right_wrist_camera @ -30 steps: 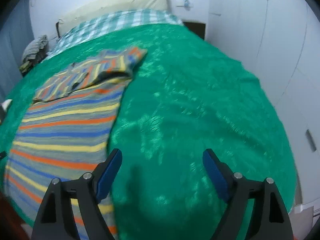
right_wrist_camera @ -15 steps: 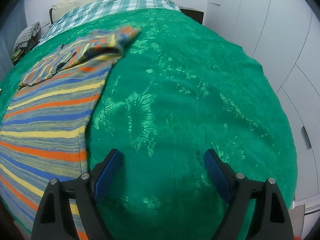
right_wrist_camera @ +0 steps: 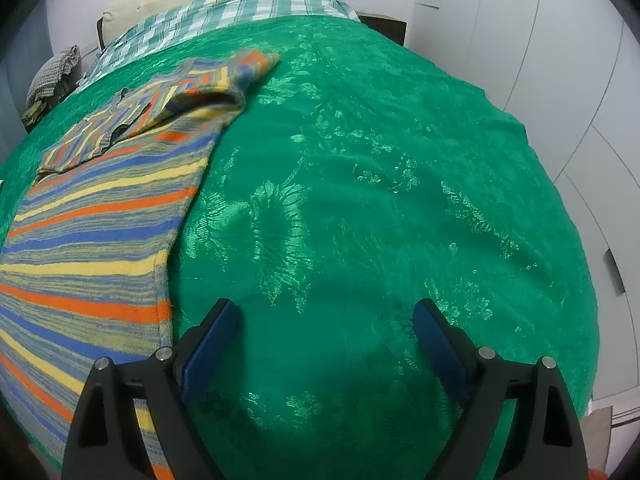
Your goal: Fold small clothes
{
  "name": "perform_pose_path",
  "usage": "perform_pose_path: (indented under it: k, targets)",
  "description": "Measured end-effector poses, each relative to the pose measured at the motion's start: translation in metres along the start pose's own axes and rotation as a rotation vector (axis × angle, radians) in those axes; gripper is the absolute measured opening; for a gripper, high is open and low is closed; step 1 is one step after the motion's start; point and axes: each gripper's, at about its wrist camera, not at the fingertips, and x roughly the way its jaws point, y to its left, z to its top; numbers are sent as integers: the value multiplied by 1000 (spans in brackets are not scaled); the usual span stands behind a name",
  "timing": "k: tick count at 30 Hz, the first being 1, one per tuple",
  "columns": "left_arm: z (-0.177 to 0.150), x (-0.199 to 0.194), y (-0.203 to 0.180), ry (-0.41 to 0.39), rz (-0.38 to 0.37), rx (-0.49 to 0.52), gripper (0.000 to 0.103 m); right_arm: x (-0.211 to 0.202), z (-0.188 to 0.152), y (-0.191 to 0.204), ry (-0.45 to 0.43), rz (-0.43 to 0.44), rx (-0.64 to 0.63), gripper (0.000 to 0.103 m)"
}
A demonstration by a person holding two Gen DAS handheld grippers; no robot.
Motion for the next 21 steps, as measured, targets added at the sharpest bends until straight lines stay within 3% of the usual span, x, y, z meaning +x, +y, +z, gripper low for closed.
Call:
perform_pose_path:
  k: [21]
  targets:
    - [-4, 3, 0, 1, 2, 0, 103, 7, -5, 5, 0, -23, -12, 102]
